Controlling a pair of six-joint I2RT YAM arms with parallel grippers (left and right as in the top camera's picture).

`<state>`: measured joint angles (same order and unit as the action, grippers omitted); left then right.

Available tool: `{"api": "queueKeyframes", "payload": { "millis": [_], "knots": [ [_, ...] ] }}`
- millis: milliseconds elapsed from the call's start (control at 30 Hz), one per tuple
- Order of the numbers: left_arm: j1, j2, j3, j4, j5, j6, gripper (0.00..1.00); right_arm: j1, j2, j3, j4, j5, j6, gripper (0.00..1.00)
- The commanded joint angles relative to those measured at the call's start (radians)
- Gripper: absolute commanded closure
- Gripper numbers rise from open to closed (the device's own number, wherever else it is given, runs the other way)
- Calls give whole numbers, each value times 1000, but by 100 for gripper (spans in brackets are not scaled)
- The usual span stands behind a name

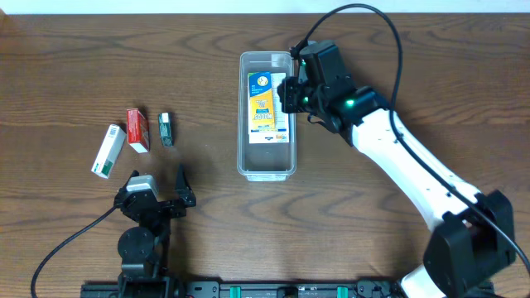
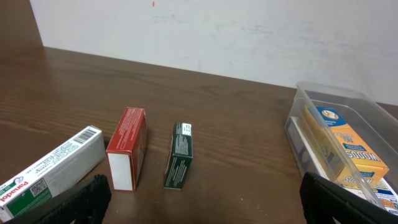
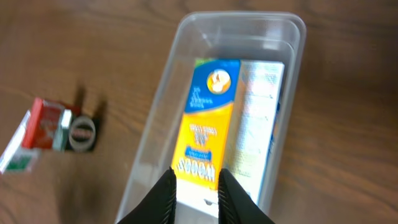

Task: Pack container
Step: 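Carry yellow box with right gripper and lower it into the container, then release yellow box and retract right gripper to the right side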

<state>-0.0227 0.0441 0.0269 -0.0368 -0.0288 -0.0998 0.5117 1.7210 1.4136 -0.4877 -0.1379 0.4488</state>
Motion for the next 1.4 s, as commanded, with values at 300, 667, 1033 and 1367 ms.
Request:
{"api": "queueKeyframes", "payload": {
  "millis": [300,667,1033,1367],
  "knots": [
    [-3,1,-23,-34,-8,13,2,62,40,24,-74,32,-57,97],
    [-3,1,-23,-34,-8,13,2,48,233,24,101,103,-57,99],
    [-3,1,-23,-34,-8,13,2,58,327,24,122,101,-57,99],
    [-3,1,-23,-34,-9,13,2,55,331,27,163,64,-61,99]
  ]
}}
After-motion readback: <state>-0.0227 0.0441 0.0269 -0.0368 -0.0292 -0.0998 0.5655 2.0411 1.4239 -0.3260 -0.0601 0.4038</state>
